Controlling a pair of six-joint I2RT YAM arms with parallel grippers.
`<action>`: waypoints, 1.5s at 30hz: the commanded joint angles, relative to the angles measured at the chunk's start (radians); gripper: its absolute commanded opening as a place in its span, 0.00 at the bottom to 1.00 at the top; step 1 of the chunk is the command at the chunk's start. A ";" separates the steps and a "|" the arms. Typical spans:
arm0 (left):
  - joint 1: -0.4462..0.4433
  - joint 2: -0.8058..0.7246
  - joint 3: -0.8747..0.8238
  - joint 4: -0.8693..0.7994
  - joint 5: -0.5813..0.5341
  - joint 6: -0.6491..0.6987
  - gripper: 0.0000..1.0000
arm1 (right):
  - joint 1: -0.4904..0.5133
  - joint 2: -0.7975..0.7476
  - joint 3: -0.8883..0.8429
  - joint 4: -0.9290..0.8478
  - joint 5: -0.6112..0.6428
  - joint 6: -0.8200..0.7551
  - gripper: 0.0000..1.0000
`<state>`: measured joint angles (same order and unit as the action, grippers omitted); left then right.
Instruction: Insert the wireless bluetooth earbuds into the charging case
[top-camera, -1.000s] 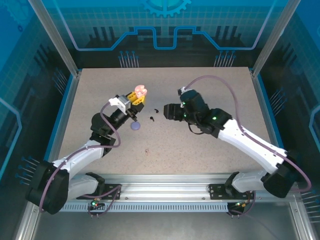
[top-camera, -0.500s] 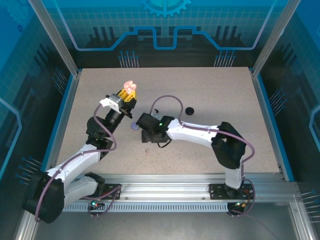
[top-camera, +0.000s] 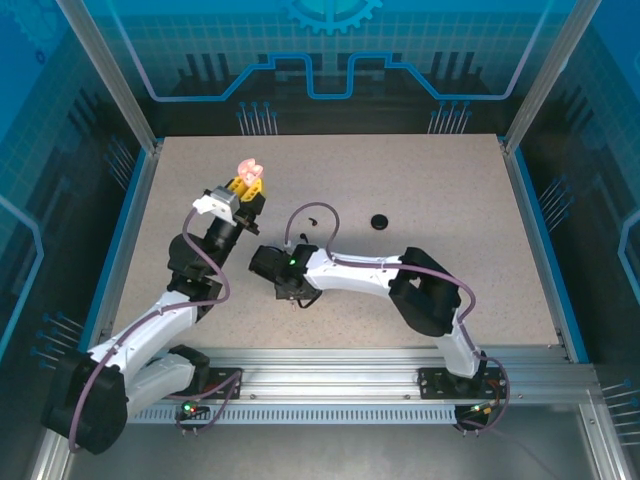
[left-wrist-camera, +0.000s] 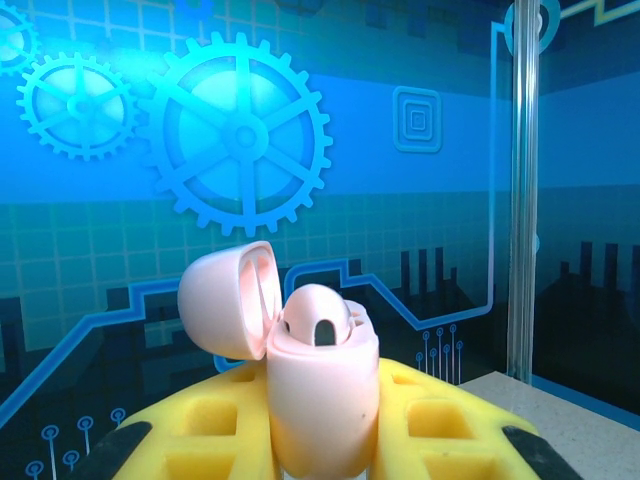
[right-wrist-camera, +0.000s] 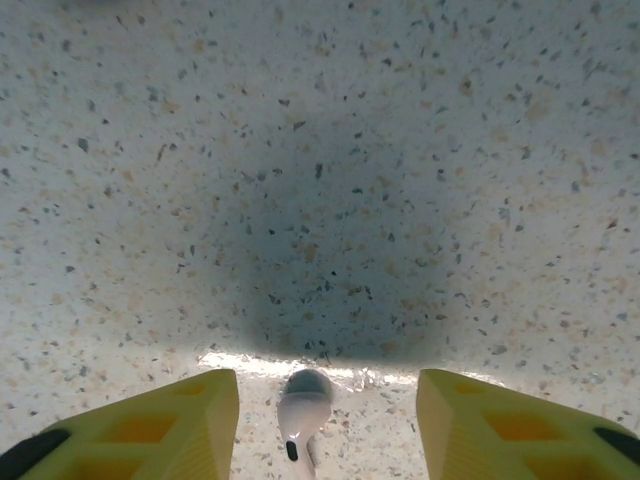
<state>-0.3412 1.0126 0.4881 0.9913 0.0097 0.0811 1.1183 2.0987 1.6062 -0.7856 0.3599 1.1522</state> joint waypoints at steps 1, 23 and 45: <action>0.010 -0.022 0.001 0.009 -0.019 0.017 0.00 | 0.015 0.039 0.035 -0.049 0.019 0.039 0.47; 0.011 -0.036 0.001 0.001 -0.020 0.012 0.00 | 0.041 0.148 0.097 -0.073 0.007 0.054 0.39; 0.011 -0.040 0.003 -0.004 -0.008 -0.004 0.00 | 0.069 0.090 0.045 -0.074 0.039 0.089 0.38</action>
<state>-0.3367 0.9916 0.4881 0.9733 0.0036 0.0803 1.1652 2.2070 1.6791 -0.8108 0.3897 1.2133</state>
